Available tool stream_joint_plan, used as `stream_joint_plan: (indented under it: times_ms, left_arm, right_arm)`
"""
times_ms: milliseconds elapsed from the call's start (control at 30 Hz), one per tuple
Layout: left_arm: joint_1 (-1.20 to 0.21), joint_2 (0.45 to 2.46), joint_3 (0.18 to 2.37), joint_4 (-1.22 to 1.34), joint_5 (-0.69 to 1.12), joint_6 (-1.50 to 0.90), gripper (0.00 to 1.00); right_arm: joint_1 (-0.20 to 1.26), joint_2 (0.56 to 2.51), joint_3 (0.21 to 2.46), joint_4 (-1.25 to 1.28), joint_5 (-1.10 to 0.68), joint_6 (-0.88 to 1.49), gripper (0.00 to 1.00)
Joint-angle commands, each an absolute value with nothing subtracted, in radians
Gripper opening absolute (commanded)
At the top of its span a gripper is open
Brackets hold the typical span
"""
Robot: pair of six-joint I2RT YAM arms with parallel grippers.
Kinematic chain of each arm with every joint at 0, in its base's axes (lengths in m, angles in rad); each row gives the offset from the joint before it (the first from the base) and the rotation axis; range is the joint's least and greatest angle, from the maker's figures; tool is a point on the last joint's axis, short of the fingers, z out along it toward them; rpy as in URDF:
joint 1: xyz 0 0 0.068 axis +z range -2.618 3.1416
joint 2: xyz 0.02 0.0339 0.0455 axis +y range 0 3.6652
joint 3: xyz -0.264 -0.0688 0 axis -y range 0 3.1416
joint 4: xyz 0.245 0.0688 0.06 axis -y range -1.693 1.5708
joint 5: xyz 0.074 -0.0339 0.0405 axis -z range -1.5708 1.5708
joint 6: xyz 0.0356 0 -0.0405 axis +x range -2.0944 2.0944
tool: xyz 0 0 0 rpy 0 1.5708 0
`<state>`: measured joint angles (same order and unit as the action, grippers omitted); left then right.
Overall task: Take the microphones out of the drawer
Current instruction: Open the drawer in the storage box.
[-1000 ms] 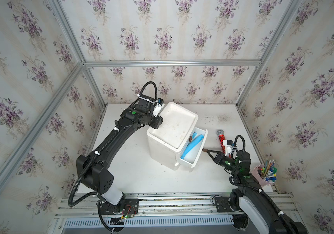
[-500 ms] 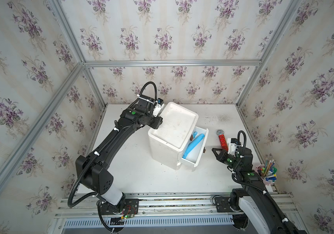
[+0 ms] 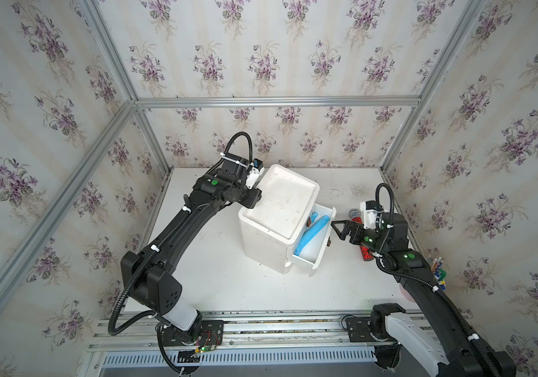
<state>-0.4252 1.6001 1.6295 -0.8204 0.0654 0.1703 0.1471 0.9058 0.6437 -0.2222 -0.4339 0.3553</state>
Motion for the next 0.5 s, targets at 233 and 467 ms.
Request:
stream_joint_plan:
  times_ms: [233,467]
  left_arm:
    - [-0.421,1.601,1.616,-0.989,0.032,0.186,0.57]
    - [-0.422,1.599,1.615,-0.99,0.031,0.187,0.57]
  right_arm:
    - [0.324,1.15,0.822,-0.416,-0.151,0.304,1.0]
    - [0.461,1.243,0.936,-0.592,0.085,0.304,1.0]
